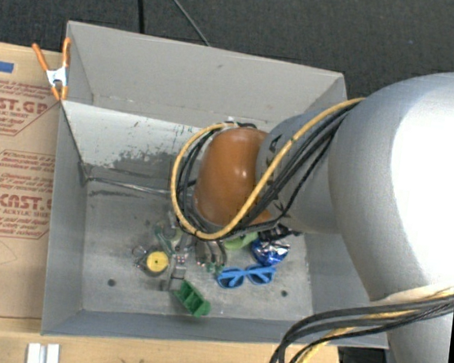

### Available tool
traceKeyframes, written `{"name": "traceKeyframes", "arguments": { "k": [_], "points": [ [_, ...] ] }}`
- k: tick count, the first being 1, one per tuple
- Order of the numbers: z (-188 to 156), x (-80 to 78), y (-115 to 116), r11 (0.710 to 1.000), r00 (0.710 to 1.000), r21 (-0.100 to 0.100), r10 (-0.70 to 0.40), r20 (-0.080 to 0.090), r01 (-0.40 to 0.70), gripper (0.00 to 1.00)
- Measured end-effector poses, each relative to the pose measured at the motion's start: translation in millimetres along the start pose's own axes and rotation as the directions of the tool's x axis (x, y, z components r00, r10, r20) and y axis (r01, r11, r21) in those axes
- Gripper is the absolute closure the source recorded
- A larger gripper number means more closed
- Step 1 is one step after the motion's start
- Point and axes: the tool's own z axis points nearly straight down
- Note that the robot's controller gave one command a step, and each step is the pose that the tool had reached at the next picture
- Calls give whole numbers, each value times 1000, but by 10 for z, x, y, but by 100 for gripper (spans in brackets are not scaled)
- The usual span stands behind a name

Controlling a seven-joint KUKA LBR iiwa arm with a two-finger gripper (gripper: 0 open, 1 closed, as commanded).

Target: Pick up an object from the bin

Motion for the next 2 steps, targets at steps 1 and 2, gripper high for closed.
{"name": "traceKeyframes", "arguments": {
  "k": [1,2],
  "points": [
    [-40,-46,-8,1000,1000,-2,1,16,-1,100],
    [12,10,-16,1000,1000,2,0,-4,0,0]
  ]
}}
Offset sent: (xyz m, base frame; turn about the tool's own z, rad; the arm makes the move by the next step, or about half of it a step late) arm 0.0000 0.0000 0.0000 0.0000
